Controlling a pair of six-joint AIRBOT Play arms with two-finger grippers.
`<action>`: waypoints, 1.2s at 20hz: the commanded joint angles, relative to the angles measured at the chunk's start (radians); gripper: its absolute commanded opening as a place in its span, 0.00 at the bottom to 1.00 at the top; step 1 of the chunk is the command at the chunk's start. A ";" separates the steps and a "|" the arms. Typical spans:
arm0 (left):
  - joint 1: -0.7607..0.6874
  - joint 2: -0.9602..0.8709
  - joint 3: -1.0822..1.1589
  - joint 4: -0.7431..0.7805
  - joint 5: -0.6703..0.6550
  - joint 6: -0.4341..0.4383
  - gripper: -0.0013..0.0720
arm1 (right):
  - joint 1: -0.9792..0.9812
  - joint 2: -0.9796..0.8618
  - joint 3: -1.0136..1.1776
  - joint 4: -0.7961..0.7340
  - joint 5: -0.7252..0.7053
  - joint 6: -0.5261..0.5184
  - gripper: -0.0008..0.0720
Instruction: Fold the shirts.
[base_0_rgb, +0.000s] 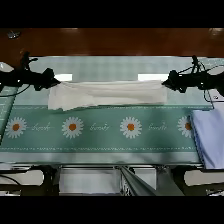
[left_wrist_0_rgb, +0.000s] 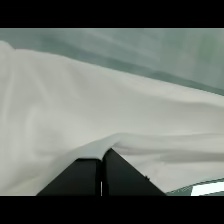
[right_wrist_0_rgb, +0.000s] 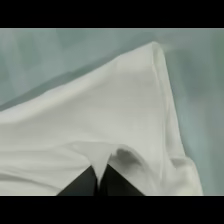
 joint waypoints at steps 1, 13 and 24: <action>-0.019 -0.179 0.200 -0.007 -0.087 -0.008 0.08 | 0.008 -0.122 0.096 0.060 -0.004 0.013 0.23; 0.011 -0.114 0.360 0.179 -0.233 -0.092 0.97 | -0.081 -0.206 0.108 -0.076 0.216 0.054 0.86; -0.237 -0.119 0.361 0.093 -0.216 -0.067 0.06 | 0.045 -0.014 0.201 -0.214 0.330 0.027 0.04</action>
